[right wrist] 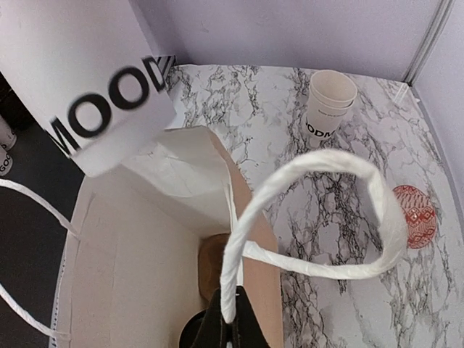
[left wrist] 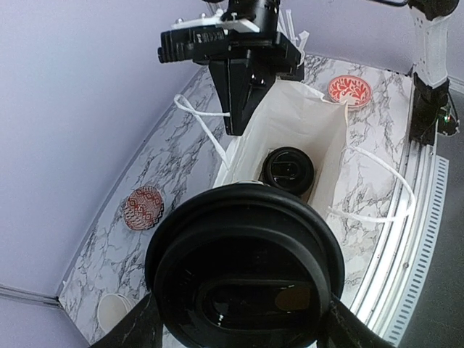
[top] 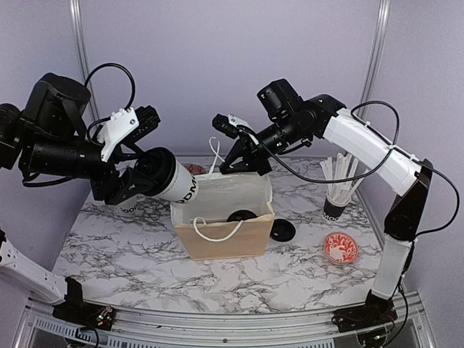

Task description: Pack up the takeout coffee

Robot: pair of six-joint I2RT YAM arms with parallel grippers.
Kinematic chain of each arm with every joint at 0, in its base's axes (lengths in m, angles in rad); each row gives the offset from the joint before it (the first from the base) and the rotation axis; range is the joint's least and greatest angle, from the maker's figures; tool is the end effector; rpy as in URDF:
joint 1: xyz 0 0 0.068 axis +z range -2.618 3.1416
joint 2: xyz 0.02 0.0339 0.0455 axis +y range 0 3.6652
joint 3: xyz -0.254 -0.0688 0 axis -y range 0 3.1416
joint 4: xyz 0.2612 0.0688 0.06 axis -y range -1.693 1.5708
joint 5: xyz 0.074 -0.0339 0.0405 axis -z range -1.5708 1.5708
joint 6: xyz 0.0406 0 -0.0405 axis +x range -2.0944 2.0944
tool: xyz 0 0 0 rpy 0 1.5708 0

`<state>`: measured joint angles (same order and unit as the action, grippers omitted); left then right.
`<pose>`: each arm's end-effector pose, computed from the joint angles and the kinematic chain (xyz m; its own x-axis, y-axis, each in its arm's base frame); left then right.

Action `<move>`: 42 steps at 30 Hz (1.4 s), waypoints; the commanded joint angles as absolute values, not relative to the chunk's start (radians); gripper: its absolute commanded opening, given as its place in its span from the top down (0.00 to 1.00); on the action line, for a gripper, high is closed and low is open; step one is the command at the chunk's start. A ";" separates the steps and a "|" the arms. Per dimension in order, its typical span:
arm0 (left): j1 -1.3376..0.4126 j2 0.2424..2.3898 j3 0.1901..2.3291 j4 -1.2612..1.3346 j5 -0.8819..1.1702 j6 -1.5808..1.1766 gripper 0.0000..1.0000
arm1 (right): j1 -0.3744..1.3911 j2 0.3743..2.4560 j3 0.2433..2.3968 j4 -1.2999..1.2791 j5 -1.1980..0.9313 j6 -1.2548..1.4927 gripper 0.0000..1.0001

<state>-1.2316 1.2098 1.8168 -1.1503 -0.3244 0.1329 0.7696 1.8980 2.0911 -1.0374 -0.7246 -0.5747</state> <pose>0.0810 -0.1908 0.4913 -0.0641 0.5591 -0.8266 0.8188 0.5030 0.2768 0.2799 0.3087 0.3850 0.0045 -0.5624 -0.8269 -0.9946 -0.0885 0.0548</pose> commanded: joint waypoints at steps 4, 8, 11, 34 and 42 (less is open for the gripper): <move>-1.234 1.315 1.839 -1.079 -0.275 0.231 0.35 | 0.793 1.799 2.008 -0.970 -0.785 -0.531 1.00; -1.235 1.357 1.820 -1.056 -0.266 0.244 0.35 | 0.795 1.784 1.980 -0.967 -0.820 -0.530 1.00; -1.235 1.387 1.810 -1.051 -0.259 0.247 0.35 | 0.796 1.765 1.944 -0.954 -0.847 -0.533 1.00; -1.216 1.401 1.692 -0.995 -0.362 0.326 0.35 | 0.815 1.793 2.034 -1.095 -0.989 -0.721 0.91; -1.193 1.374 1.650 -0.972 -0.306 0.316 0.35 | 0.802 1.757 2.039 -1.102 -0.864 -0.723 0.77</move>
<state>-1.2018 1.3968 1.6451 -0.9985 -0.3370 0.3119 0.8062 1.7832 2.0060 -1.0817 -0.9375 -0.7113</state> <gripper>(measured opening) 0.693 0.182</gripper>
